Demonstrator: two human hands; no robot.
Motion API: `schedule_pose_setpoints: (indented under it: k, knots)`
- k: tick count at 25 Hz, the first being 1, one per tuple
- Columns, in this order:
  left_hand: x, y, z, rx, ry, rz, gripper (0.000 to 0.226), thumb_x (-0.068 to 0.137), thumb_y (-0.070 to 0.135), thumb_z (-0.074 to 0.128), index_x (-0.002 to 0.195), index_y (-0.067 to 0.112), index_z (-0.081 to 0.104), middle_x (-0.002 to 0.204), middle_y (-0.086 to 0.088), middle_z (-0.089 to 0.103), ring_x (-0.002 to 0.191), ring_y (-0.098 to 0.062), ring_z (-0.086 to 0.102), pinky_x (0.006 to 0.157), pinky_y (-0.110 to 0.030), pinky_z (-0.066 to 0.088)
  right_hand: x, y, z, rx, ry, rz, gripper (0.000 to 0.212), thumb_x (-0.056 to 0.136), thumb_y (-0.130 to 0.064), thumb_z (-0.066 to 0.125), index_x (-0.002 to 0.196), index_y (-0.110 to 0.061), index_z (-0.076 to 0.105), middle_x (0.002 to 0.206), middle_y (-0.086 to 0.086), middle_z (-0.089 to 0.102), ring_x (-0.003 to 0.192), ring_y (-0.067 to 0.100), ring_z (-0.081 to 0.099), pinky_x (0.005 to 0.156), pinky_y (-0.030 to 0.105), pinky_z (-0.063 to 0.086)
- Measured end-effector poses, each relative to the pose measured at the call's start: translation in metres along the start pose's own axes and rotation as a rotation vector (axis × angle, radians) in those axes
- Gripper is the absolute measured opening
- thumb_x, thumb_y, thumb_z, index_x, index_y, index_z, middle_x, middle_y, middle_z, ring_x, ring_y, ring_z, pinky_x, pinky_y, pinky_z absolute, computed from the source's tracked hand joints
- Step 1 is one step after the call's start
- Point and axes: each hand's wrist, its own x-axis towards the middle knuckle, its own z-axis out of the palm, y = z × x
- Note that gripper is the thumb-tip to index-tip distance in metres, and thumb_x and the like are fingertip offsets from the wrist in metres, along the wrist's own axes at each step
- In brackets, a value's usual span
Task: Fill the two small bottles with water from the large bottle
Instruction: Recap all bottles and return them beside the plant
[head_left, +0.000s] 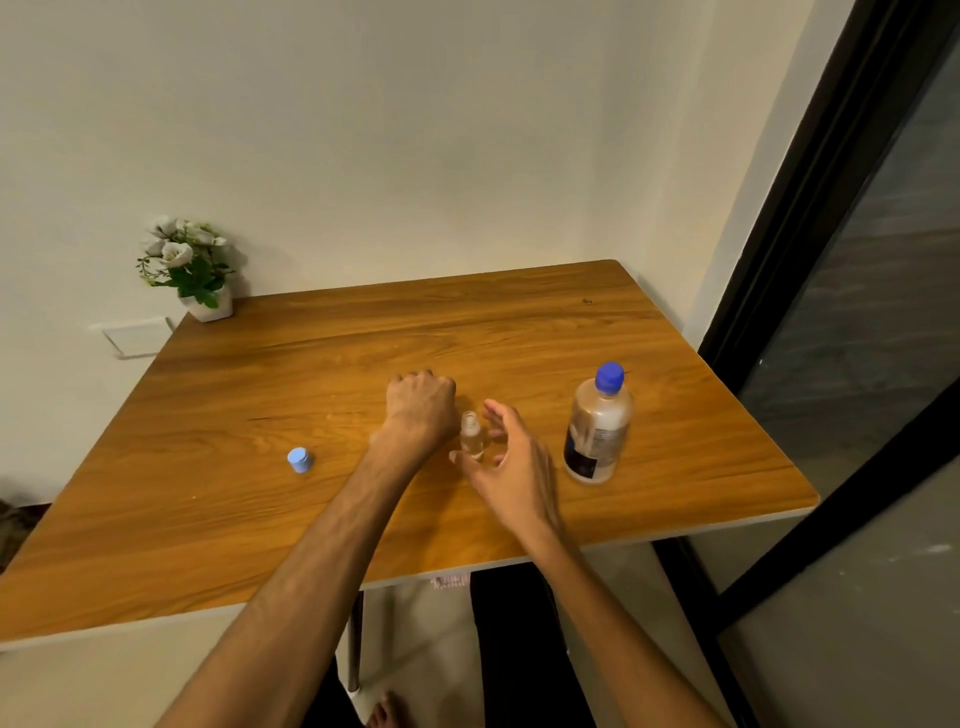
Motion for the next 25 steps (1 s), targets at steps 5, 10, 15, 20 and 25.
schedule_pose_setpoints:
  k: [5, 10, 15, 20, 25]
  knots:
    - [0.005, -0.003, 0.015, -0.097, 0.026, 0.020, 0.027, 0.100, 0.028, 0.058, 0.118, 0.015, 0.074, 0.118, -0.010, 0.077, 0.113, -0.031, 0.072, 0.107, -0.044, 0.048, 0.010, 0.010, 0.017, -0.021, 0.069, -0.004, 0.042, 0.083, -0.032, 0.086, 0.122, -0.032, 0.070, 0.116, -0.008, 0.078, 0.100, 0.012, 0.074, 0.084, 0.044, 0.063]
    - [-0.022, -0.008, -0.007, -0.513, 0.203, 0.033, 0.027, 0.097, 0.033, 0.068, 0.109, 0.012, 0.078, 0.106, -0.012, 0.079, 0.101, -0.032, 0.073, 0.088, -0.044, 0.060, 0.004, 0.018, 0.012, -0.005, 0.089, 0.008, 0.038, 0.084, -0.034, 0.086, 0.120, -0.030, 0.074, 0.111, -0.011, 0.079, 0.097, 0.008, 0.074, 0.079, 0.041, 0.065]
    - [-0.049, 0.007, -0.015, -0.507, 0.133, 0.152, 0.030, 0.096, 0.036, 0.071, 0.106, 0.010, 0.080, 0.104, -0.010, 0.081, 0.100, -0.029, 0.073, 0.088, -0.042, 0.059, 0.000, 0.018, 0.007, 0.005, 0.076, 0.036, 0.035, 0.084, -0.031, 0.084, 0.117, -0.031, 0.074, 0.105, -0.011, 0.081, 0.086, 0.003, 0.076, 0.078, 0.038, 0.066]
    - [-0.060, 0.009, -0.013, -0.383, 0.209, 0.239, 0.028, 0.094, 0.030, 0.067, 0.116, 0.020, 0.080, 0.114, -0.002, 0.073, 0.111, -0.024, 0.066, 0.093, -0.039, 0.050, 0.001, 0.017, 0.006, 0.005, 0.081, 0.038, 0.032, 0.081, -0.020, 0.080, 0.112, -0.028, 0.077, 0.104, -0.009, 0.082, 0.094, 0.006, 0.076, 0.082, 0.039, 0.066]
    - [-0.069, 0.009, -0.021, -0.574, 0.201, 0.338, 0.042, 0.077, 0.036, 0.048, 0.097, 0.024, 0.083, 0.118, 0.010, 0.077, 0.121, -0.012, 0.062, 0.110, -0.042, 0.033, 0.002, 0.019, 0.005, -0.015, 0.096, 0.014, 0.026, 0.085, -0.031, 0.080, 0.110, -0.025, 0.077, 0.098, -0.005, 0.082, 0.090, 0.009, 0.076, 0.077, 0.036, 0.064]
